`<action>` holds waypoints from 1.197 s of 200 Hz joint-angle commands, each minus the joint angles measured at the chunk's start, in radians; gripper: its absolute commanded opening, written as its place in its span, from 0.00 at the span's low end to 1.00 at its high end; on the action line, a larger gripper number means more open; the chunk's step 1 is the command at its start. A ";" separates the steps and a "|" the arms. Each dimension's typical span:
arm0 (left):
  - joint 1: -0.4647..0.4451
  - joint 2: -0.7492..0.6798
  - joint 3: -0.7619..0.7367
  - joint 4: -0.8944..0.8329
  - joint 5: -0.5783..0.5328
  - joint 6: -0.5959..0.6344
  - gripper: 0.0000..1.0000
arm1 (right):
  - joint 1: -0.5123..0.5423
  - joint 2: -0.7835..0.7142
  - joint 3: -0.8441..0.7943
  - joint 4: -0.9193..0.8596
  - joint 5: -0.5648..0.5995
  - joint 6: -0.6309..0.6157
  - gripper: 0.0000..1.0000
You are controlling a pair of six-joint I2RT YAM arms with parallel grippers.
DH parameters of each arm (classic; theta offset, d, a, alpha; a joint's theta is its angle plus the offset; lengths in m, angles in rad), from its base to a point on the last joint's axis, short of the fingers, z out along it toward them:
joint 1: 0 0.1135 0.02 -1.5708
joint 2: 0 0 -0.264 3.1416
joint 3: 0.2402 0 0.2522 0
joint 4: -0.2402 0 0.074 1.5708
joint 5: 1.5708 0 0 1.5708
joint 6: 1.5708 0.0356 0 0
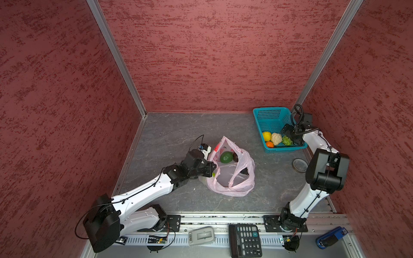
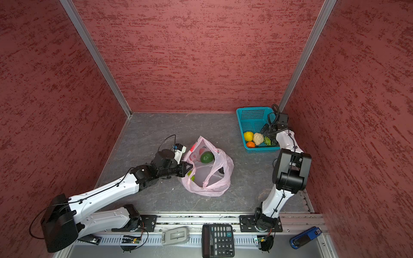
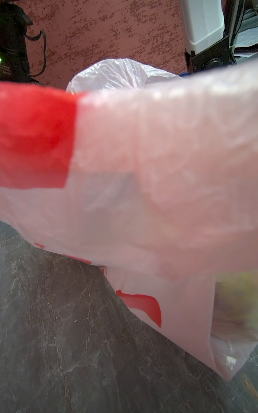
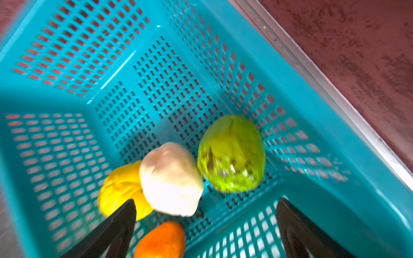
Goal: Untie the knot of the plastic bag and take out the fruit
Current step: 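Lower the custard apple into the basket and open the right gripper, then move the empty right gripper back over the bag opening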
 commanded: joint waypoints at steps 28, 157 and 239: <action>-0.007 -0.039 0.018 -0.019 -0.006 0.019 0.00 | 0.074 -0.222 -0.067 -0.037 -0.118 -0.028 0.99; -0.004 -0.053 0.039 -0.072 0.017 0.038 0.00 | 0.910 -0.577 -0.110 -0.235 -0.066 0.227 0.98; -0.005 -0.053 0.051 -0.056 0.015 0.036 0.00 | 1.180 -0.442 -0.116 -0.215 0.050 0.334 0.97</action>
